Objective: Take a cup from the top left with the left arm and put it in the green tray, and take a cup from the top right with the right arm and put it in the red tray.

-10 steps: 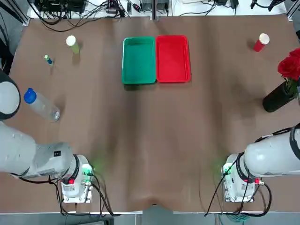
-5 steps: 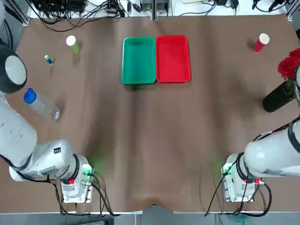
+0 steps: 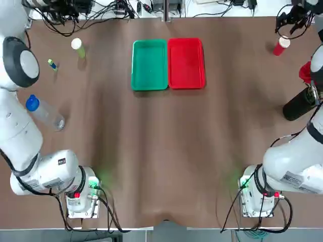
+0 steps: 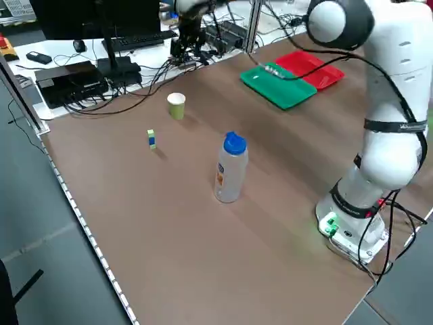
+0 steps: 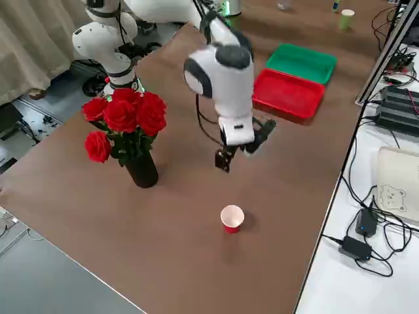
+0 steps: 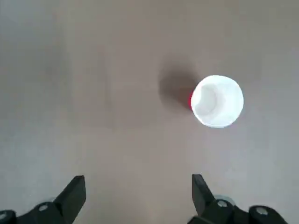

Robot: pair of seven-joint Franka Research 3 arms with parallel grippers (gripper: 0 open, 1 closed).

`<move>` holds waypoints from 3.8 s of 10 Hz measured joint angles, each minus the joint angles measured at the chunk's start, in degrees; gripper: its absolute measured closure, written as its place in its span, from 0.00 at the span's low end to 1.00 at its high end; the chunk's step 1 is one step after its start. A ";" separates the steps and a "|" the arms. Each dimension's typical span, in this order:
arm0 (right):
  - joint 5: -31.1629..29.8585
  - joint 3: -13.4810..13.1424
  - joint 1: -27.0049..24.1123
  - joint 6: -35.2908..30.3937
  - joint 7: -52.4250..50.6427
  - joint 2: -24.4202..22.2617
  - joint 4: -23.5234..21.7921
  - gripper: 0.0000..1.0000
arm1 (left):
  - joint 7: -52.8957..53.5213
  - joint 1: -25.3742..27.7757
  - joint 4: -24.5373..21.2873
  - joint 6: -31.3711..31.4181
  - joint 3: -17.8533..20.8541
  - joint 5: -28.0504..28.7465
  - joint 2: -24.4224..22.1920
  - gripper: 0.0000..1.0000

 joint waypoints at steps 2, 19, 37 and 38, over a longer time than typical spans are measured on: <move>0.00 -0.01 -1.05 6.65 -3.79 4.09 0.07 0.00 | 0.03 -0.02 0.39 5.54 0.03 0.01 4.32 0.06; -0.63 1.30 9.46 -5.37 17.87 8.87 10.78 0.97 | -5.74 -1.60 1.17 1.02 2.01 2.02 8.91 0.98; -0.42 1.71 45.63 7.72 86.88 15.15 9.12 0.96 | -60.19 -37.34 0.32 5.46 -0.48 -5.52 11.67 0.84; -0.42 1.72 45.83 7.73 86.89 15.15 9.15 0.86 | -60.15 -37.26 0.70 5.76 -0.29 -5.52 11.65 0.68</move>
